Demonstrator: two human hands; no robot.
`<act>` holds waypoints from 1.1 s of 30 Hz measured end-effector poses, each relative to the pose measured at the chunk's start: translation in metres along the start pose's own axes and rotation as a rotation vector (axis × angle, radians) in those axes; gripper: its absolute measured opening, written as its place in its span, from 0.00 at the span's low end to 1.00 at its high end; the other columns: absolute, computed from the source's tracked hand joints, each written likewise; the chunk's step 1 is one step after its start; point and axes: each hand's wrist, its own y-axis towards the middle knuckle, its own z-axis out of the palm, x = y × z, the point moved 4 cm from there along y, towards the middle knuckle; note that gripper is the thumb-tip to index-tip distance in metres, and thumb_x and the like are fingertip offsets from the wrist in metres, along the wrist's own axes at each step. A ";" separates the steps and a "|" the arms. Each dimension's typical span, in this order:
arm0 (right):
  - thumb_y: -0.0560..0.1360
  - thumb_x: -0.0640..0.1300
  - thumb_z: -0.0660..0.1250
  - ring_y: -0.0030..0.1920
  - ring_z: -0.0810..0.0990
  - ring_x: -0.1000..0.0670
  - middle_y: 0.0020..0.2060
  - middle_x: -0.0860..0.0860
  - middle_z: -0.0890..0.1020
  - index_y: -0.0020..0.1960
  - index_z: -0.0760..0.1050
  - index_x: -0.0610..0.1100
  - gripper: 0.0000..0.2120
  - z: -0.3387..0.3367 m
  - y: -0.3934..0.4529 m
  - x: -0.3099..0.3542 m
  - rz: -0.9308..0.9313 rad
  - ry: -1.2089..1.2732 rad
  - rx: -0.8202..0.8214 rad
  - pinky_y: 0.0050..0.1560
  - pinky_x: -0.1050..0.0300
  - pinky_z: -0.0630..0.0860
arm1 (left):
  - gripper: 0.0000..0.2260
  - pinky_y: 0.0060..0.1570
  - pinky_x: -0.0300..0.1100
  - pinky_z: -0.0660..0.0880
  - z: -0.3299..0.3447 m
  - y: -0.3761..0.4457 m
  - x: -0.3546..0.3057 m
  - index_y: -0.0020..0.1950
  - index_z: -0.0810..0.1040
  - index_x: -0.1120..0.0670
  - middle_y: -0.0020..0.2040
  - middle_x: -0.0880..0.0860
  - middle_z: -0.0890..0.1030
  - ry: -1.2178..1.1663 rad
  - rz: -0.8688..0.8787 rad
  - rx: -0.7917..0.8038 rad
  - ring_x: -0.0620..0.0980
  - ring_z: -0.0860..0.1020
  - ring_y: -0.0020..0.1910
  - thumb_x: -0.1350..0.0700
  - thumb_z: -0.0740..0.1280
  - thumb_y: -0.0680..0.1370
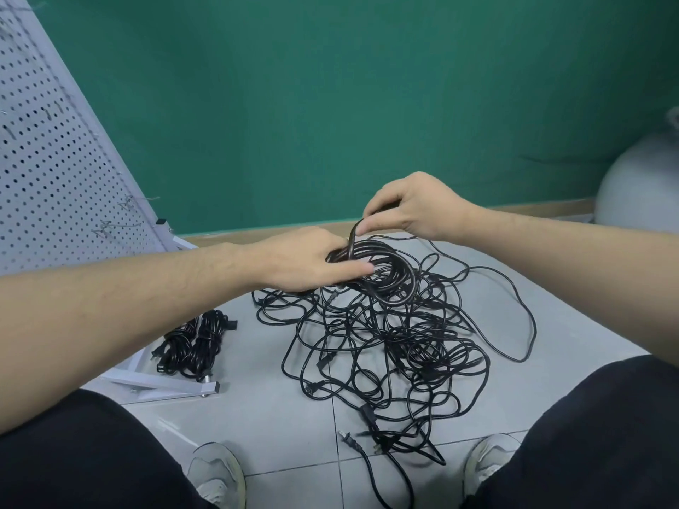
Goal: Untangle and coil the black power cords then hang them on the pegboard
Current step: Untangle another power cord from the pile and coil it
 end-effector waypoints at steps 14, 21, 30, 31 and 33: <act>0.84 0.53 0.60 0.28 0.55 0.55 0.30 0.52 0.69 0.49 0.78 0.47 0.13 0.048 -0.012 -0.017 0.377 0.637 0.289 0.32 0.59 0.49 | 0.11 0.35 0.36 0.67 -0.018 0.005 0.004 0.49 0.81 0.51 0.28 0.39 0.77 -0.433 -0.077 -0.510 0.38 0.71 0.28 0.50 0.61 0.85; 0.82 0.43 0.65 0.27 0.64 0.55 0.32 0.50 0.78 0.55 0.70 0.46 0.05 0.036 -0.006 -0.006 0.310 0.799 0.142 0.31 0.61 0.61 | 0.22 0.36 0.45 0.65 -0.027 0.008 0.013 0.42 0.72 0.52 0.35 0.53 0.74 -0.686 -0.256 -0.566 0.50 0.68 0.31 0.32 0.66 0.73; 0.78 0.34 0.69 0.47 0.82 0.54 0.48 0.46 0.82 0.48 0.79 0.48 0.09 0.028 -0.006 -0.013 0.297 1.077 0.039 0.48 0.56 0.78 | 0.20 0.37 0.46 0.69 -0.019 0.008 0.020 0.43 0.71 0.52 0.33 0.49 0.79 -0.838 -0.228 -0.549 0.51 0.72 0.32 0.37 0.71 0.71; 0.78 0.36 0.69 0.50 0.82 0.53 0.50 0.47 0.83 0.49 0.80 0.48 0.08 0.028 -0.006 -0.013 0.296 1.101 0.023 0.49 0.56 0.79 | 0.20 0.37 0.45 0.69 -0.019 0.008 0.018 0.44 0.71 0.53 0.34 0.50 0.78 -0.825 -0.213 -0.570 0.50 0.72 0.33 0.37 0.71 0.71; 0.78 0.37 0.69 0.52 0.83 0.51 0.50 0.48 0.85 0.49 0.80 0.47 0.06 0.027 -0.005 -0.011 0.298 1.175 0.002 0.49 0.55 0.80 | 0.17 0.36 0.43 0.69 -0.022 0.007 0.015 0.45 0.71 0.53 0.35 0.50 0.76 -0.797 -0.174 -0.623 0.48 0.72 0.33 0.40 0.70 0.72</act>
